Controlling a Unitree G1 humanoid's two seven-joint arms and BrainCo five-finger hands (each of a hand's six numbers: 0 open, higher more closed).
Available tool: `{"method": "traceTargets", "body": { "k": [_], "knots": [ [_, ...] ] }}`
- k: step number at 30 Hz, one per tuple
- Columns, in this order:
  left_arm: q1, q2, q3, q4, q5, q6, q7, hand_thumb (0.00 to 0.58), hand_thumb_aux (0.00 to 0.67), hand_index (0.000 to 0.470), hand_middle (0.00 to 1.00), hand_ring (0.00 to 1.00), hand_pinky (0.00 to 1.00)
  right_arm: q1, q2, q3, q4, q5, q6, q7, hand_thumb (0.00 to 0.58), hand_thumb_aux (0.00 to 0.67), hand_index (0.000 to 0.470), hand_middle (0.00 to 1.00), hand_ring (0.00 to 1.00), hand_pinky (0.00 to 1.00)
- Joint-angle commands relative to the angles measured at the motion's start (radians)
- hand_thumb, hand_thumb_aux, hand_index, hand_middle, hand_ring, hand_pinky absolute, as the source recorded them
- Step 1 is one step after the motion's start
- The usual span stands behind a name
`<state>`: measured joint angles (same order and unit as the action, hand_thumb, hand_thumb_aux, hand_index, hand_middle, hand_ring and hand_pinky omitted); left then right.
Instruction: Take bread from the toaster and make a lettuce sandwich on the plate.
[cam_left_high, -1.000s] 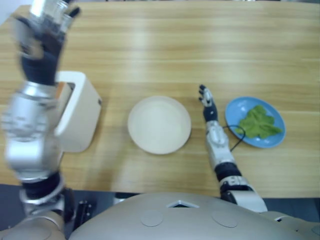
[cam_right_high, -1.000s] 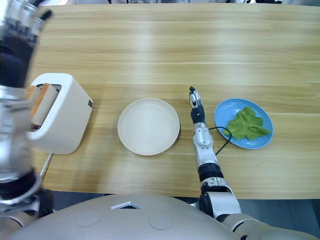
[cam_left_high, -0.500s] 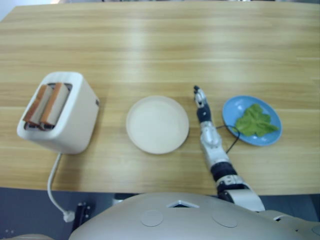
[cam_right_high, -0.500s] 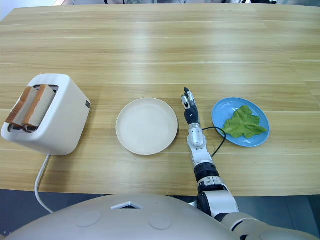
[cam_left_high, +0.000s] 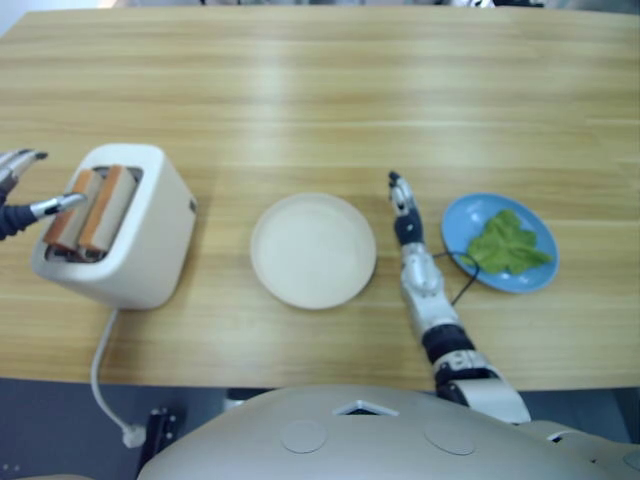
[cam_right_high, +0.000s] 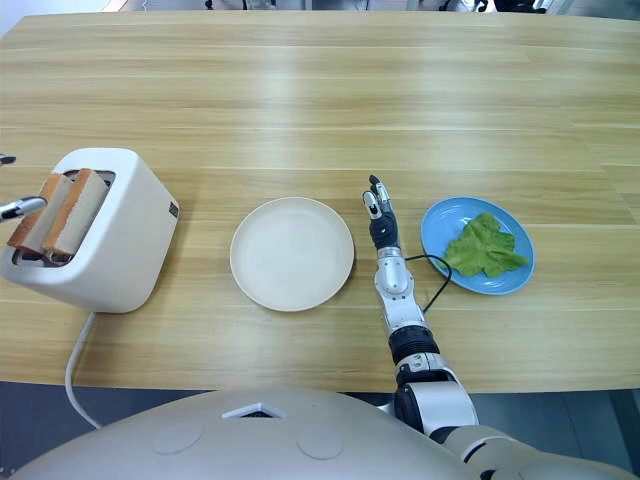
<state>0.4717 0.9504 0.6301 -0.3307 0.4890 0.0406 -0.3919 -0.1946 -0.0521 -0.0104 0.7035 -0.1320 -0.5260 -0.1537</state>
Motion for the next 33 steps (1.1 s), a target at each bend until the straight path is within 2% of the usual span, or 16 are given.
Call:
{"method": "traceTargets", "body": {
  "k": [1,12,27,32,33],
  "knots": [
    [0.025,-0.011,-0.014,0.026,0.06,-0.005,-0.006,0.0,0.0,0.0,0.0,0.0,0.0,0.016,-0.007,-0.004,-0.005,0.002,0.016,-0.001,0.0,0.0,0.0,0.0,0.0,0.0],
    [0.028,0.004,-0.024,0.164,0.119,-0.039,0.03,0.0,0.0,0.0,0.0,0.0,0.0,0.055,-0.022,-0.01,-0.077,0.009,0.037,0.002,0.0,0.0,0.0,0.0,0.0,0.0],
    [0.051,0.0,-0.029,0.136,0.207,-0.058,0.059,0.0,0.0,0.0,0.0,0.0,0.0,0.076,-0.021,-0.01,-0.116,0.012,0.057,0.004,0.0,0.0,0.0,0.0,0.0,0.0],
    [0.067,-0.038,-0.062,0.07,0.224,-0.059,0.046,0.0,0.0,0.0,0.0,0.0,0.0,0.076,-0.018,-0.008,-0.119,0.017,0.063,0.01,0.0,0.0,0.0,0.0,0.0,0.0],
    [0.07,-0.043,-0.064,0.062,0.226,-0.058,0.045,0.183,0.116,0.079,0.0,0.0,0.0,0.076,-0.018,-0.008,-0.117,0.018,0.064,0.012,0.0,0.0,0.0,0.0,0.0,0.0]
  ]
}}
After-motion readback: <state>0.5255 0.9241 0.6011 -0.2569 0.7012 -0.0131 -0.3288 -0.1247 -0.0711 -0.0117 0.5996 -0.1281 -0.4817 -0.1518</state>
